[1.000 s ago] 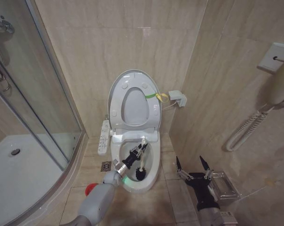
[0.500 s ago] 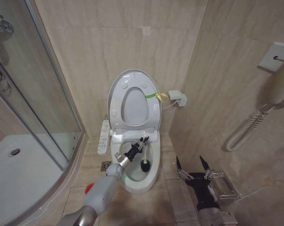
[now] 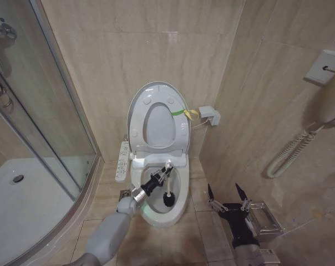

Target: Open the toilet lid, clean the toilet bowl with a toilet brush, close the toilet lid, and flush.

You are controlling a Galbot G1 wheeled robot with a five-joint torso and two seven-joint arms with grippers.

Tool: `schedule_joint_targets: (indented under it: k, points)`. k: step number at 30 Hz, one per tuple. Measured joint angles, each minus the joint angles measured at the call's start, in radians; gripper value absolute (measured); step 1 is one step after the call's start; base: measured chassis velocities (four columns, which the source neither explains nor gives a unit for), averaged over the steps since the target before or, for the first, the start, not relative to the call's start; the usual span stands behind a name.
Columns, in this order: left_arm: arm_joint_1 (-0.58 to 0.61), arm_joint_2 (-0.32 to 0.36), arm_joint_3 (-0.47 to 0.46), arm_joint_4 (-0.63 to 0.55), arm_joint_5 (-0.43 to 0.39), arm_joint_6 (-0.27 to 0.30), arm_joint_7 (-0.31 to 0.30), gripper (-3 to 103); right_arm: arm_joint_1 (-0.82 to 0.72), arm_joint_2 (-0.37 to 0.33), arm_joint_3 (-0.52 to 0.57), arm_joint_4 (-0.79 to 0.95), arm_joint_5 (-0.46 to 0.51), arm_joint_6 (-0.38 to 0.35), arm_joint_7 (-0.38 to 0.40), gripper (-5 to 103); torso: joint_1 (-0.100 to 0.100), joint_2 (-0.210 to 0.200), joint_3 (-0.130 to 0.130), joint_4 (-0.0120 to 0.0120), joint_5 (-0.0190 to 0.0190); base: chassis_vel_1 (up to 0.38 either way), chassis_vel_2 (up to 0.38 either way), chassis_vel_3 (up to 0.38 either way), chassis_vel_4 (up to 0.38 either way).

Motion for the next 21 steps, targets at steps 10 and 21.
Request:
schedule_joint_targets:
  k: [10, 21]
  points:
    - [0.157, 0.057, -0.023, -0.12, 0.0, 0.018, -0.01, 20, 0.0, 0.0, 0.0, 0.0, 0.0, 0.0, 0.0, 100, 0.0, 0.0, 0.0, 0.0005, 0.0001, 0.0, 0.0, 0.0, 0.0]
    - [0.332, 0.082, -0.098, -0.288, 0.013, 0.029, -0.035, 21, 0.0, 0.0, 0.0, 0.0, 0.0, 0.0, 0.0, 100, 0.0, 0.0, 0.0, 0.0004, 0.0002, 0.0, 0.0, 0.0, 0.0]
